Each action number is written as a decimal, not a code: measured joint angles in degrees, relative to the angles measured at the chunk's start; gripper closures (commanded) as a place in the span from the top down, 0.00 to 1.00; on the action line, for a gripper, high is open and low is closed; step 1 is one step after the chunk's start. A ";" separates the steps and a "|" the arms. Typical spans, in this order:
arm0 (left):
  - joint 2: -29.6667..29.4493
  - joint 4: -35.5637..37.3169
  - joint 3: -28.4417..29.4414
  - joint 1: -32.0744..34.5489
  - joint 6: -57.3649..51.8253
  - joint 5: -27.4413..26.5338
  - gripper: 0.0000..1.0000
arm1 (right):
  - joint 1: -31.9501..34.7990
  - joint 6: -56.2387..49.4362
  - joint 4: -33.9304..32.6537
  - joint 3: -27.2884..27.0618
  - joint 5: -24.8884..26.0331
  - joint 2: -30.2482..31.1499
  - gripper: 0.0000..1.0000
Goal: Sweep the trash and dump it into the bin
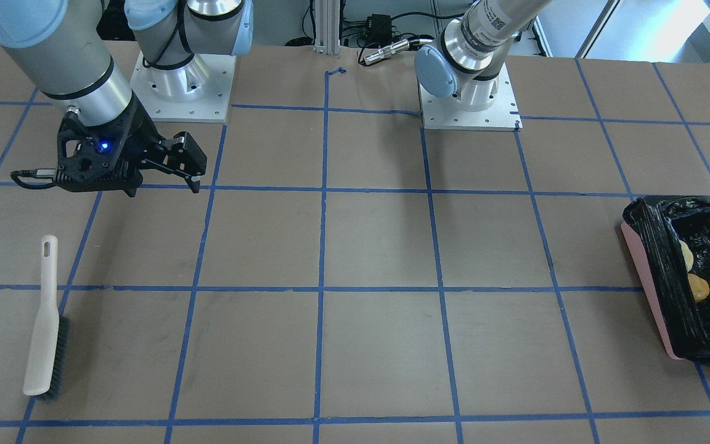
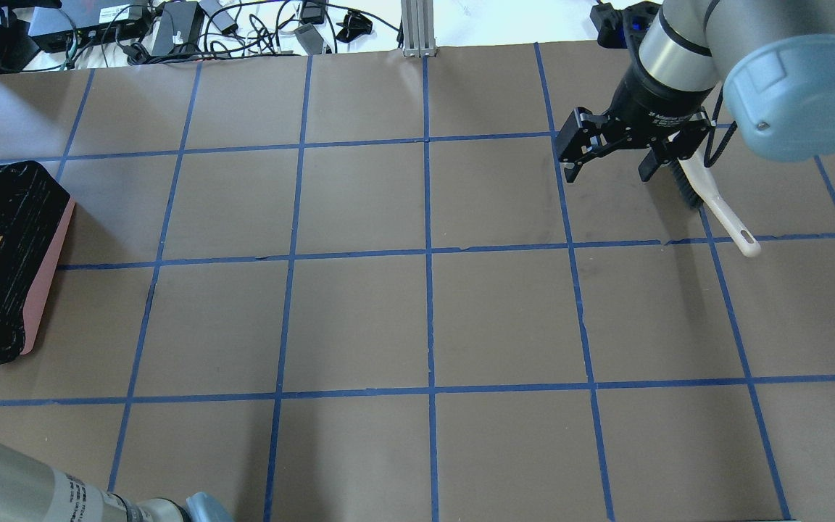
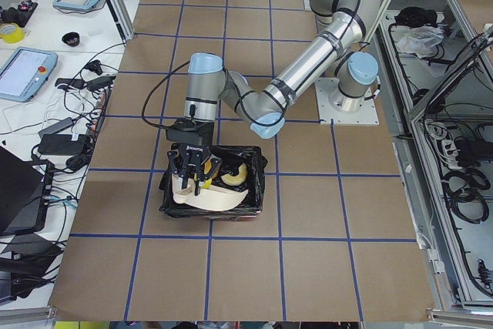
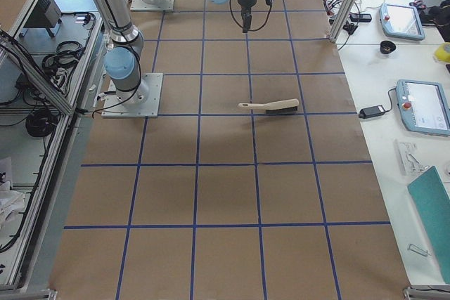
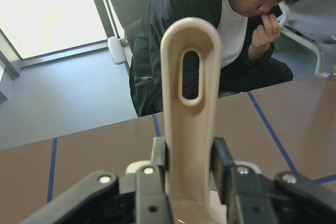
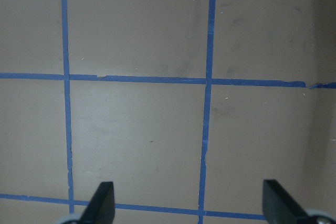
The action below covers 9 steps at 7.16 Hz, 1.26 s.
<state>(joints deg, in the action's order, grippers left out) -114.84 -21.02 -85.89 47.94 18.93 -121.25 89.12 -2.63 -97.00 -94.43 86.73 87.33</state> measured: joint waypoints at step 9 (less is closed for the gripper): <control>-0.14 -1.50 0.51 -0.87 -2.64 1.34 0.00 | -0.01 0.01 -4.73 1.17 6.36 1.06 1.00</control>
<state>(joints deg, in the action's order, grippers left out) -114.98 -22.52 -85.38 47.07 16.29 -119.91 89.11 -2.62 -101.73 -93.26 93.09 88.38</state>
